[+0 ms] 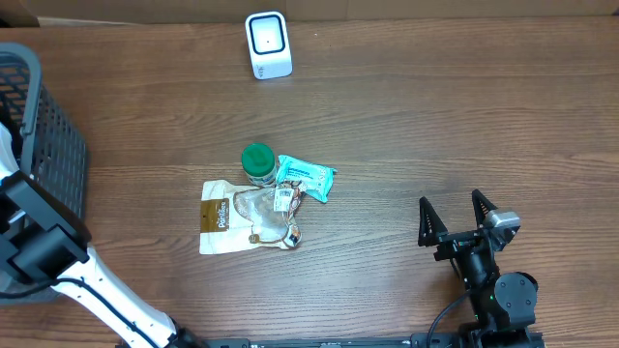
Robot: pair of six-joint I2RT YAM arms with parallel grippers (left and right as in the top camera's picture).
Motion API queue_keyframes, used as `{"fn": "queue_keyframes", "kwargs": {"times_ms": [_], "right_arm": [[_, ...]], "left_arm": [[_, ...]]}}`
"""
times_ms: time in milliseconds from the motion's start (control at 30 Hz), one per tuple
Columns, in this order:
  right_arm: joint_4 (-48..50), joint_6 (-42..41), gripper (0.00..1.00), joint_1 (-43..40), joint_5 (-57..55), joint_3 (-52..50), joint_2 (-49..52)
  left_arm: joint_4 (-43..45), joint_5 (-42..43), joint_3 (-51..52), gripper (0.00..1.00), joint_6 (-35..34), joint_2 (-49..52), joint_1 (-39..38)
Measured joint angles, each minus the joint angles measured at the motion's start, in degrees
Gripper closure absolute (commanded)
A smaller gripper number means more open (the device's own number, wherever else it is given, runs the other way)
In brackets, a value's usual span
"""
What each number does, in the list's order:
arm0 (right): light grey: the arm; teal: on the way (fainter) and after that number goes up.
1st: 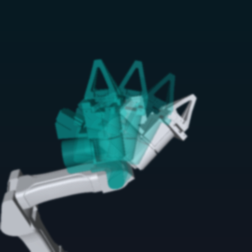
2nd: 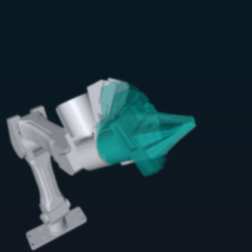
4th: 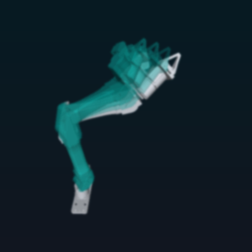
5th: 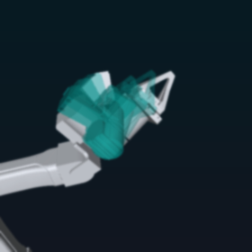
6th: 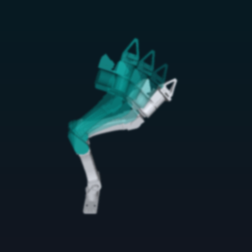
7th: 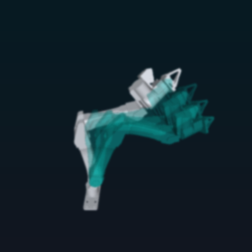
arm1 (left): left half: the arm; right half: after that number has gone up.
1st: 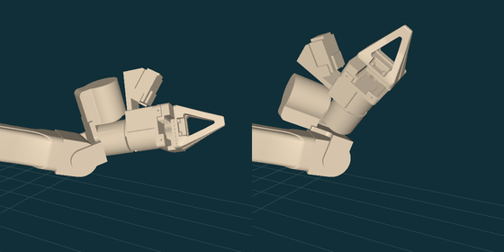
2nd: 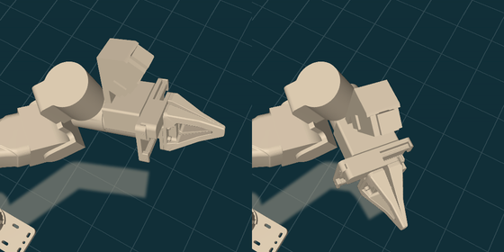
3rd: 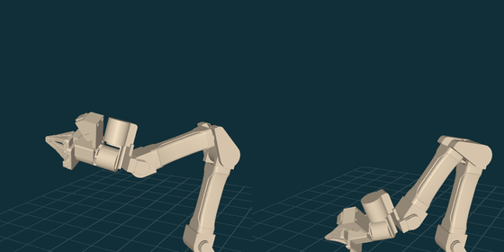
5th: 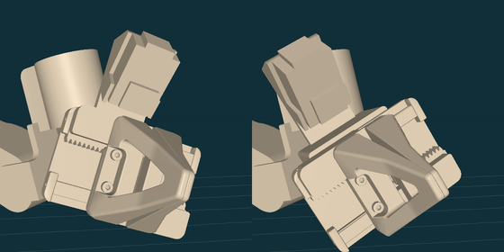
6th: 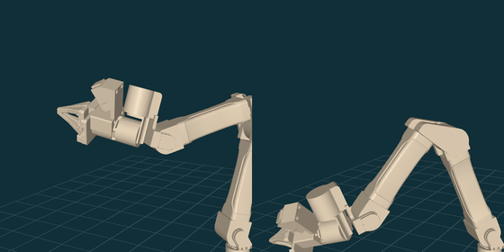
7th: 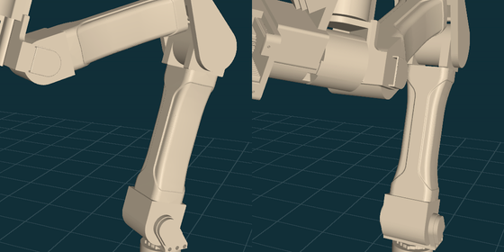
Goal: Scan the item barcode
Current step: 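Swing the left gripper back into the basket and grasp the orange tissue pack, then carry the orange tissue pack past the scanner and drop it right of the wipes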
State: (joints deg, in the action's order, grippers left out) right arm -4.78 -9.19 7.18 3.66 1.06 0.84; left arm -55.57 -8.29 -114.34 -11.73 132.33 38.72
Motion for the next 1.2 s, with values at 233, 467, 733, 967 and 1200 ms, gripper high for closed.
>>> {"fn": "queue_keyframes", "kwargs": {"times_ms": [233,467,733,967,1200], "right_arm": [[0.0,0.0,0.00,0.0,0.0,0.0,0.0],[0.0,0.0,0.00,0.0,0.0,0.0,0.0],[0.0,0.0,0.00,0.0,0.0,0.0,0.0],[0.0,0.0,0.00,0.0,0.0,0.0,0.0],[0.0,0.0,0.00,0.0,0.0,0.0,0.0]], "left_arm": [[-3.7,4.2,0.0,0.94,-0.5,-14.2,0.0],[-10.9,13.1,-0.5,0.94,-1.4,-37.9,-1.5],[-22.1,17.3,-1.2,0.95,-1.6,-48.0,-21.4],[-21.1,16.8,4.1,0.91,-2.6,-43.6,-46.4],[-14.6,13.9,9.3,0.91,-6.4,-34.0,-65.9]]}}
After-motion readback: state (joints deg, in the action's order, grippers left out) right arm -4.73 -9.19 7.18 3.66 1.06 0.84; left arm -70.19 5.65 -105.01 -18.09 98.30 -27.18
